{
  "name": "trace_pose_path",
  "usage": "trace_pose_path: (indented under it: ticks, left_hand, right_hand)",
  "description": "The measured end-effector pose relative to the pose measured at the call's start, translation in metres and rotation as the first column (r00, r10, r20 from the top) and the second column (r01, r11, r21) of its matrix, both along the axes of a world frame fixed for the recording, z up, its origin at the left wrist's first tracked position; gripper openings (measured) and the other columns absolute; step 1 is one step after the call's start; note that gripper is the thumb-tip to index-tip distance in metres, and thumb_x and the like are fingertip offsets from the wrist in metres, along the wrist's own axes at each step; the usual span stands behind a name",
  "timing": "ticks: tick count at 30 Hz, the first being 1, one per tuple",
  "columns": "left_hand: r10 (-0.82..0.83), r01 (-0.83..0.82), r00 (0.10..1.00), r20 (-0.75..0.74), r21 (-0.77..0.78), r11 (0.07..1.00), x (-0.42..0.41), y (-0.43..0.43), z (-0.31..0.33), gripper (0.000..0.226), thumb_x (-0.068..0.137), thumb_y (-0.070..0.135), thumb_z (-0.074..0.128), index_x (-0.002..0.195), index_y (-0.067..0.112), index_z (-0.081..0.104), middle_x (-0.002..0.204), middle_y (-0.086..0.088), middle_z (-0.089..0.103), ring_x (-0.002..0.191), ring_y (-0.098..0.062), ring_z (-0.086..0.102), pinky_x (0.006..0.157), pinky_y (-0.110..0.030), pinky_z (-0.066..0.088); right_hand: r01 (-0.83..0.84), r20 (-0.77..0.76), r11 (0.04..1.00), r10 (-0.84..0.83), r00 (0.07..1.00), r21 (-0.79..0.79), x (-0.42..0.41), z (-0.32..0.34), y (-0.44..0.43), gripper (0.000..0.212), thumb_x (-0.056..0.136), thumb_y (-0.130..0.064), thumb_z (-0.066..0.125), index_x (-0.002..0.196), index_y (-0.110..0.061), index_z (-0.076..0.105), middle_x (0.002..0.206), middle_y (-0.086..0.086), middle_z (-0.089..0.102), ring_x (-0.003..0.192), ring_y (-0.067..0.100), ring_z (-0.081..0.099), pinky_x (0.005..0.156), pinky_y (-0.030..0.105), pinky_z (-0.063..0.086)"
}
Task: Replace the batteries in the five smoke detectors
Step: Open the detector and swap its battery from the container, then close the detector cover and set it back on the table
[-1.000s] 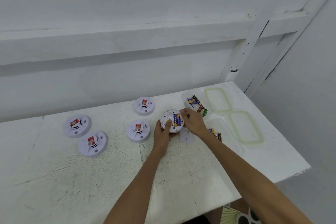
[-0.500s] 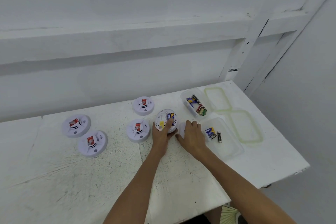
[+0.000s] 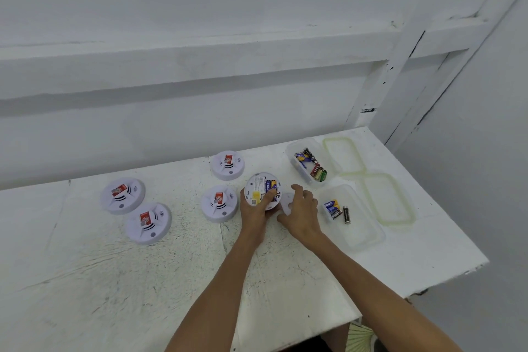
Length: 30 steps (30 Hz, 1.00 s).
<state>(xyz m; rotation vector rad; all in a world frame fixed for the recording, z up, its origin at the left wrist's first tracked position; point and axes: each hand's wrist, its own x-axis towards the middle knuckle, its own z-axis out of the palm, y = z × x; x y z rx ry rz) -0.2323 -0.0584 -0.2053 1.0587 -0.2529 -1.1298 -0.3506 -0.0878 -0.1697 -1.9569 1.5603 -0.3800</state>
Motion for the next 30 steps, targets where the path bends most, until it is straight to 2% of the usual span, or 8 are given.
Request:
trace_pose_path:
  ticks: [5,10,13,15,18,21,25,30]
  left_hand:
    - [0.062,-0.063,0.983,-0.175,-0.004,0.998,-0.001,0.0,0.0,0.033,0.106,0.019,0.056,0.139,0.017,0.053,0.13,-0.013,0.069,0.11,-0.027,0.071,0.072,-0.038,0.063]
    - [0.071,-0.062,0.965,-0.253,0.042,0.997,0.001,-0.001,-0.006,0.048,0.11,0.037,0.035,0.15,0.014,0.049,0.141,-0.02,0.062,0.106,-0.028,0.067,0.071,-0.037,0.061]
    - [0.043,-0.033,0.974,-0.222,0.047,0.998,0.004,-0.001,-0.006,0.049,0.11,0.036,0.027,0.146,0.014,0.053,0.13,-0.018,0.068,0.1,-0.03,0.066,0.068,-0.036,0.055]
    - [0.033,-0.024,0.979,-0.2,0.046,0.999,0.005,-0.001,-0.005,0.045,0.108,0.028,0.026,0.141,0.014,0.054,0.12,-0.016,0.071,0.092,-0.027,0.067,0.065,-0.035,0.051]
    - [0.019,-0.011,0.985,-0.174,0.047,0.999,0.005,0.0,-0.003,0.039,0.107,0.021,0.031,0.139,0.013,0.05,0.116,-0.014,0.071,0.089,-0.025,0.067,0.067,-0.037,0.048]
    - [-0.015,0.016,0.994,-0.106,0.016,1.0,0.003,0.001,-0.004,0.036,0.112,0.034,0.034,0.137,0.015,0.052,0.116,-0.01,0.073,0.096,-0.025,0.065,0.071,-0.038,0.048]
    - [-0.078,0.078,0.997,-0.024,0.01,0.997,0.002,-0.001,-0.005,0.056,0.107,0.055,0.033,0.142,0.018,0.057,0.128,-0.008,0.072,0.104,-0.022,0.066,0.075,-0.035,0.051]
    - [-0.106,0.106,0.994,0.011,-0.012,0.994,-0.001,-0.002,0.0,0.05,0.111,0.048,0.032,0.147,0.021,0.054,0.136,-0.008,0.069,0.116,-0.024,0.068,0.076,-0.03,0.058]
  right_hand:
    - [0.097,0.249,0.994,-0.081,0.965,-0.051,0.002,0.004,-0.004,0.082,0.079,-0.033,0.081,0.143,-0.015,0.034,0.142,0.013,0.029,0.126,0.032,0.04,0.09,0.03,0.042]
    - [0.199,0.328,0.98,-0.185,0.926,-0.01,0.004,0.011,-0.007,0.071,0.08,-0.024,0.078,0.138,-0.016,0.039,0.14,0.012,0.036,0.121,0.029,0.047,0.086,0.027,0.04]
    - [0.304,0.487,0.947,-0.316,0.814,0.106,0.008,0.021,-0.007,0.064,0.083,-0.03,0.077,0.135,-0.021,0.041,0.134,0.005,0.045,0.111,0.022,0.054,0.083,0.028,0.046]
    - [0.276,0.526,0.958,-0.277,0.804,0.082,0.01,0.025,-0.007,0.066,0.083,-0.031,0.079,0.136,-0.022,0.042,0.133,-0.001,0.047,0.109,0.016,0.056,0.082,0.024,0.046]
    - [0.12,0.48,0.988,-0.058,0.875,-0.098,0.009,0.026,-0.008,0.071,0.078,-0.025,0.081,0.138,-0.022,0.043,0.134,-0.005,0.048,0.111,0.011,0.054,0.084,0.02,0.047]
    - [-0.108,0.357,0.969,0.185,0.916,-0.223,0.003,0.024,-0.012,0.071,0.08,-0.02,0.077,0.141,-0.021,0.042,0.137,-0.003,0.048,0.121,0.012,0.049,0.09,0.012,0.044]
    - [-0.307,0.186,0.905,0.369,0.911,-0.294,-0.006,0.029,-0.024,0.068,0.082,-0.023,0.072,0.142,-0.024,0.041,0.142,-0.007,0.045,0.129,0.013,0.044,0.105,0.045,0.043]
    - [-0.408,0.078,0.857,0.452,0.888,-0.315,-0.011,0.036,-0.028,0.069,0.083,-0.024,0.072,0.144,-0.021,0.041,0.144,-0.009,0.045,0.126,0.002,0.039,0.107,0.044,0.037]
